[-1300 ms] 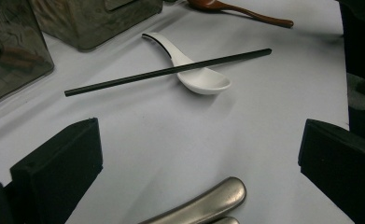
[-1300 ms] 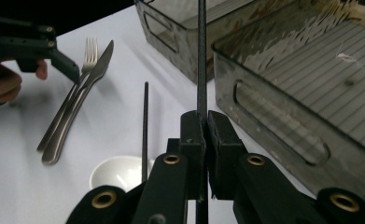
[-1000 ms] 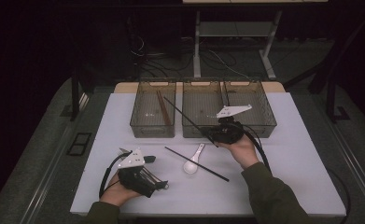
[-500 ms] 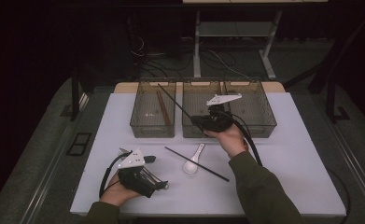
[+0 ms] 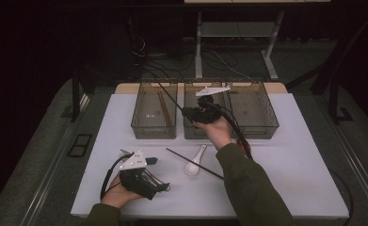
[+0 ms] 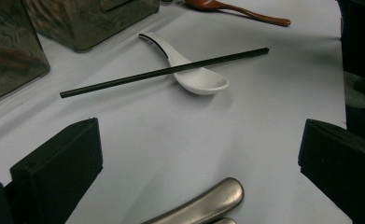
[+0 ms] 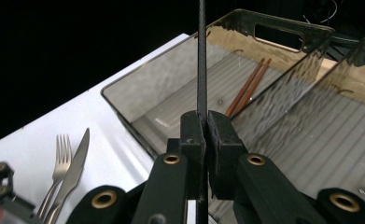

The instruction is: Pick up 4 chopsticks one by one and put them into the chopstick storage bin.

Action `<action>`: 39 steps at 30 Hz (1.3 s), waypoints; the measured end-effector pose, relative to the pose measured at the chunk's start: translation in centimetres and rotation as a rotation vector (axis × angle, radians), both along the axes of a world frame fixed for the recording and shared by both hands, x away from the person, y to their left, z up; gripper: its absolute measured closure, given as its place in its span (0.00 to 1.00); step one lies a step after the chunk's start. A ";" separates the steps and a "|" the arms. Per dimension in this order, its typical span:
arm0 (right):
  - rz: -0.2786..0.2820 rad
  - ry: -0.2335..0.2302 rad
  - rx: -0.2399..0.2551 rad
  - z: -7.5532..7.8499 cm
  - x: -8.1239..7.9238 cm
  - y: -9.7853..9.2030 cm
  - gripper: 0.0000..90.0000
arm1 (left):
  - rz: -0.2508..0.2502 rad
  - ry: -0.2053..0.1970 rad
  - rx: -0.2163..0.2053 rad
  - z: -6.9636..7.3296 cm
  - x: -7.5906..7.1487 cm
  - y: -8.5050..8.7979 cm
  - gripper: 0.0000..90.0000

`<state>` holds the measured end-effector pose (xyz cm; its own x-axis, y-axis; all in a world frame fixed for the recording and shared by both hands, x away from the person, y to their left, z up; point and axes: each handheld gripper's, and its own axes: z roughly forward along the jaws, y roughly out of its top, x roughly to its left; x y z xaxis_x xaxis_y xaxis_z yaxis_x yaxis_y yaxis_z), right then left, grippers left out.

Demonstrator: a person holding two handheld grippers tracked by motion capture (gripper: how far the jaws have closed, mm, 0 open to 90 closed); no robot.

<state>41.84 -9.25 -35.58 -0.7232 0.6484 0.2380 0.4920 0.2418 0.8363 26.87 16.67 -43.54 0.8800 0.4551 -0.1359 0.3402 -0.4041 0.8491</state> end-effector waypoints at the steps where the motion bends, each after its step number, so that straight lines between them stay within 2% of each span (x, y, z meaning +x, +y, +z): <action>1: -0.002 -0.002 0.001 0.0 0.1 0.2 0.95 | 0.000 0.000 0.003 0.0 0.0 0.0 0.00; 7: -0.019 -0.018 0.013 0.0 0.9 2.1 0.95 | 0.001 -0.005 0.000 0.0 0.0 0.0 0.00; 17: -0.020 -0.004 0.004 -0.6 2.5 5.4 0.95 | 0.002 -0.004 -0.004 0.1 0.0 0.1 0.00; 24: -0.022 0.005 -0.009 -1.3 3.1 7.2 0.95 | 0.006 0.000 -0.015 0.2 -0.1 0.2 0.00; 33: -0.023 0.023 -0.050 -2.8 3.6 8.5 0.95 | 0.001 -0.006 -0.015 0.2 -0.1 0.2 0.00; 39: -0.016 0.032 -0.099 -3.6 3.6 8.9 0.94 | 0.003 -0.004 -0.016 0.2 -0.1 0.2 0.00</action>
<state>45.41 -0.35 -39.21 -0.7058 0.6811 0.1948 0.5225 0.3149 0.7924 26.76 16.85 -43.31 0.8793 0.4553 -0.1397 0.3378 -0.3896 0.8568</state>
